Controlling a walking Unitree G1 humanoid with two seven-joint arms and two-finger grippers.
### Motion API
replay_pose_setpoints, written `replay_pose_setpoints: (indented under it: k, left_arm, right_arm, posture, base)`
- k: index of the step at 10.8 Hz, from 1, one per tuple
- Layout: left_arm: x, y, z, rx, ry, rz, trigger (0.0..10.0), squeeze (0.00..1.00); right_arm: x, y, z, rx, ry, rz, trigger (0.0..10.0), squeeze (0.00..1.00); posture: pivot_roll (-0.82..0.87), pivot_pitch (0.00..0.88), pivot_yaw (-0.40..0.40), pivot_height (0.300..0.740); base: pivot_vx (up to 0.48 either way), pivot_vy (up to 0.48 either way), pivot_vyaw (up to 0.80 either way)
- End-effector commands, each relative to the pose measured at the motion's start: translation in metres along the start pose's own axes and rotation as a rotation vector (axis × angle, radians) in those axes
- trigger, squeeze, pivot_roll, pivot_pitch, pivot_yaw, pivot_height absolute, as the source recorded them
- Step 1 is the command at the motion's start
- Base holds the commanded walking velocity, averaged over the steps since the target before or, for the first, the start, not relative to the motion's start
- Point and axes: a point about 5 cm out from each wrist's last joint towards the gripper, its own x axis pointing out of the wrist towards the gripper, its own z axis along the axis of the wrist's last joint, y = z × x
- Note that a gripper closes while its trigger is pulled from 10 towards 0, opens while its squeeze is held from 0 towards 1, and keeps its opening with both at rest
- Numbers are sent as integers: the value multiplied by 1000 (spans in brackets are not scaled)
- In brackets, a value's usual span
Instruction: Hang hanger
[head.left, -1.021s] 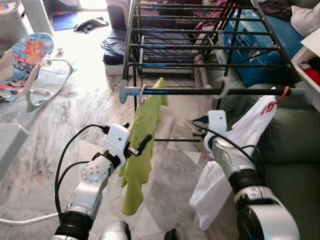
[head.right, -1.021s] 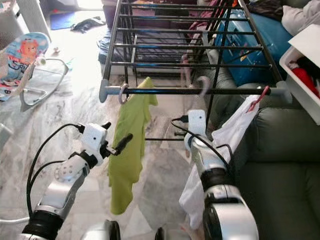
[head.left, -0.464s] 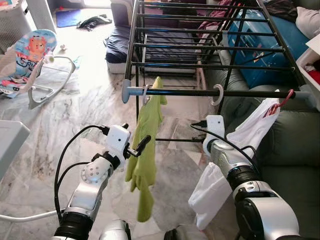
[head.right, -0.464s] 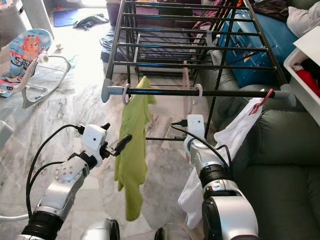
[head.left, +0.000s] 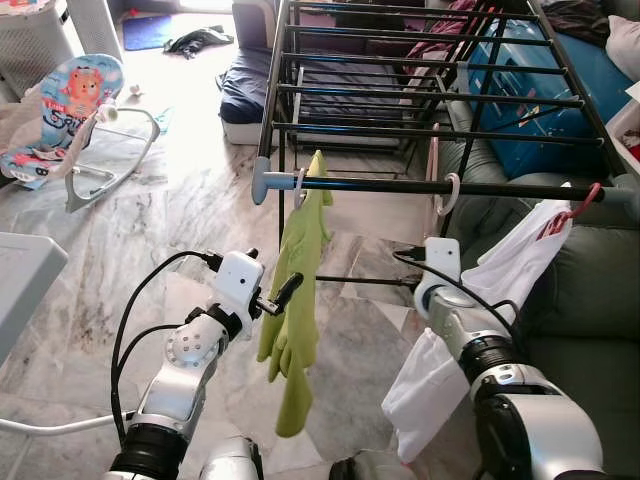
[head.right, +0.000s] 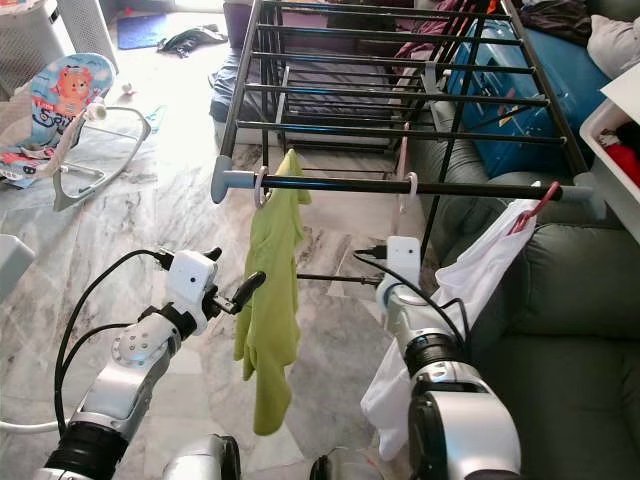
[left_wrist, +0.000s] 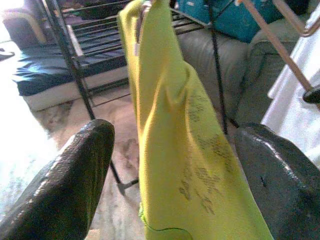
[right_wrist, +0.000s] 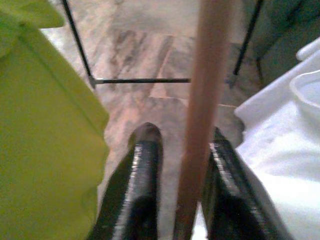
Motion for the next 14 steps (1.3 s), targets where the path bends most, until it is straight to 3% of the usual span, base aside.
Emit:
replay_pose_setpoints:
  k: [1, 2, 5, 7, 9, 11, 14]
  left_arm:
    - [2, 0, 0, 14, 11, 5, 10000, 0]
    - [1, 0, 0, -11, 8, 3, 10000, 0]
    - [-4, 9, 4, 18, -24, 86, 10000, 0]
    - [-13, 17, 6, 28, -38, 135, 10000, 0]
    - [-23, 27, -3, 19, -3, 176, 10000, 0]
    - [-10, 36, 6, 48, -26, 161, 10000, 0]
    - [4, 39, 17, 78, -56, 139, 10000, 0]
  right_arm:
    - [0, 1, -9, 1, 23, 10, 10000, 1000]
    - [-1, 2, -9, -15, 3, 14, 10000, 1000]
    - [-11, -4, -15, -15, -90, -11, 10000, 1000]
    - [-23, -6, -20, -55, -153, -10, 10000, 1000]
    - [-43, -20, -31, -82, -222, -44, 10000, 1000]
    - [-43, -19, -26, -140, -237, -86, 10000, 1000]
    - [-43, -7, -23, -135, -246, -61, 10000, 1000]
  posture:
    - [-40, 52, -64, 740]
    - [-35, 44, -62, 740]
    - [-17, 39, -63, 740]
    - [-2, 17, -60, 740]
    - [9, 0, -60, 740]
    - [-11, 0, -91, 740]
    - [-19, 0, -80, 740]
  base:
    - [0, 0, 0]
    - [0, 0, 0]
    - [0, 0, 0]
    - [0, 0, 0]
    - [0, 0, 0]
    - [0, 0, 0]
    - [0, 0, 0]
